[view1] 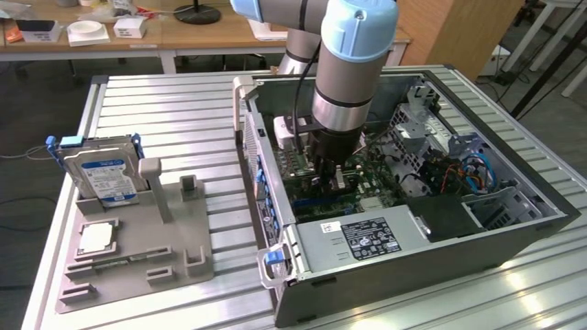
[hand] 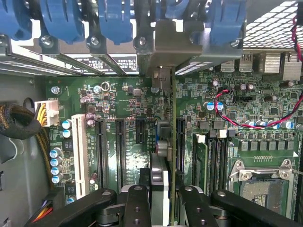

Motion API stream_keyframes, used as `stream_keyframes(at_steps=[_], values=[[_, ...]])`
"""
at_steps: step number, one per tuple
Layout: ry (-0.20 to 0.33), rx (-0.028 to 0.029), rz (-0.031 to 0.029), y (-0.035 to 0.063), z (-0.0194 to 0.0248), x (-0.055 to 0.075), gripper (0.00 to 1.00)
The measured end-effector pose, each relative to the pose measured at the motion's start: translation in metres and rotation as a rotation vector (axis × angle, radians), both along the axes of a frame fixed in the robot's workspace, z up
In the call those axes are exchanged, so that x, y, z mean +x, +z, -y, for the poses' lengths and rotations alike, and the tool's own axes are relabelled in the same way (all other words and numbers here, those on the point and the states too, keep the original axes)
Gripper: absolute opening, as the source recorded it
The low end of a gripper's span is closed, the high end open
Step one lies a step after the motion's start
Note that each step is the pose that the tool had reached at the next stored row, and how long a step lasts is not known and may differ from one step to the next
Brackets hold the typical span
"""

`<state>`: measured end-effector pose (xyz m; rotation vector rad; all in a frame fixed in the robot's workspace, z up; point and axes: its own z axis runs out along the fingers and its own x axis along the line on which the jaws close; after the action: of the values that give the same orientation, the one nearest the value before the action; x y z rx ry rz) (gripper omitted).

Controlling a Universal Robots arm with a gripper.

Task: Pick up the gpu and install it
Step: 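Insert the gpu into the slot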

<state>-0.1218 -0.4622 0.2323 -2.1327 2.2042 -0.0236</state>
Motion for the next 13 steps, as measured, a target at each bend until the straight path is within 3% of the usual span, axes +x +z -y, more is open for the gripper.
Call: stream_keyframes(at_steps=[5, 13], values=[[-0.001, -0.0055, -0.0002, 0.0001, 0.0001, 0.0, 0.28], [-0.001, -0.0057, -0.0001, 0.0, 0.0, -0.0001, 0.28]])
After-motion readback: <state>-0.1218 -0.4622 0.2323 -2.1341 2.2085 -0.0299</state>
